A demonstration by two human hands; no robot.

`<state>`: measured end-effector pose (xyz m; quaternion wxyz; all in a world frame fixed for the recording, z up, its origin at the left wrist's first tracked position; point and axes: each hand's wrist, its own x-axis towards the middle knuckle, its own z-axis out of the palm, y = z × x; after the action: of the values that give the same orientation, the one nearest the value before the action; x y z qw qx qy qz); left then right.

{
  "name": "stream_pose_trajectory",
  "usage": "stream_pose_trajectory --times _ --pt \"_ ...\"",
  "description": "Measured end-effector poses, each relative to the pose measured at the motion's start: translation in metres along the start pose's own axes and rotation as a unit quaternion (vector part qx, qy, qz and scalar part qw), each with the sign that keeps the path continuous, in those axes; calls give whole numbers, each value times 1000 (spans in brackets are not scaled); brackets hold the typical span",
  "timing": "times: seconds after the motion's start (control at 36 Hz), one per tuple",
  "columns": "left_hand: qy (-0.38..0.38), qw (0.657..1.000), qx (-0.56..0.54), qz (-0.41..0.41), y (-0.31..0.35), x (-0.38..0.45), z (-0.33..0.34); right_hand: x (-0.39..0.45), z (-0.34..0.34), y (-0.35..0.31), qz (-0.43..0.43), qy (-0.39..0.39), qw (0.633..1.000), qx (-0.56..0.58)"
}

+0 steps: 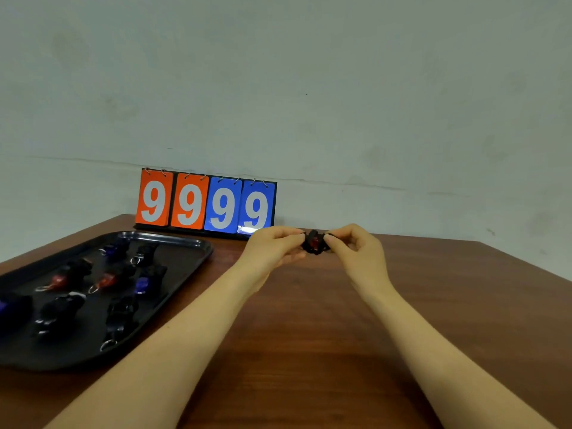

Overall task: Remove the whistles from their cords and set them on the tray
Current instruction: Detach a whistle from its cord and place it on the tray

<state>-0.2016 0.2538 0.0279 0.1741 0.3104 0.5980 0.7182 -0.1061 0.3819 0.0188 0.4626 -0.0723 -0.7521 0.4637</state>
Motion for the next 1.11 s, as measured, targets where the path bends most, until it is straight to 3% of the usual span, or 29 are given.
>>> stream_pose_trajectory --times 0.14,0.36,0.53,0.61,0.67,0.75,0.81,0.86,1.0,1.11 --pt "-55 998 11 -14 -4 -1 5 -2 0 5 4 -19 999 -32" --pt "-62 997 -47 -27 -14 2 6 -2 4 3 19 -33 999 -28" --pt "-57 996 71 11 -21 7 4 0 1 5 53 -74 995 -33" --pt "-57 992 105 30 -21 6 5 1 -2 7 111 -86 990 15" --pt "-60 992 99 40 -20 5 6 2 -3 6 180 -110 970 123" --pt "-76 995 52 32 -18 4 9 4 -4 3 302 -98 901 296" --pt "-81 997 0 11 -20 4 11 5 -3 3 326 -82 876 345" --pt "-80 994 -70 -15 -20 4 12 4 -1 5 305 -80 885 343" --pt "-72 960 -259 -72 -21 3 12 2 6 9 187 -96 948 241" --pt "-63 941 -321 -92 -21 3 12 1 8 8 158 -92 954 237"
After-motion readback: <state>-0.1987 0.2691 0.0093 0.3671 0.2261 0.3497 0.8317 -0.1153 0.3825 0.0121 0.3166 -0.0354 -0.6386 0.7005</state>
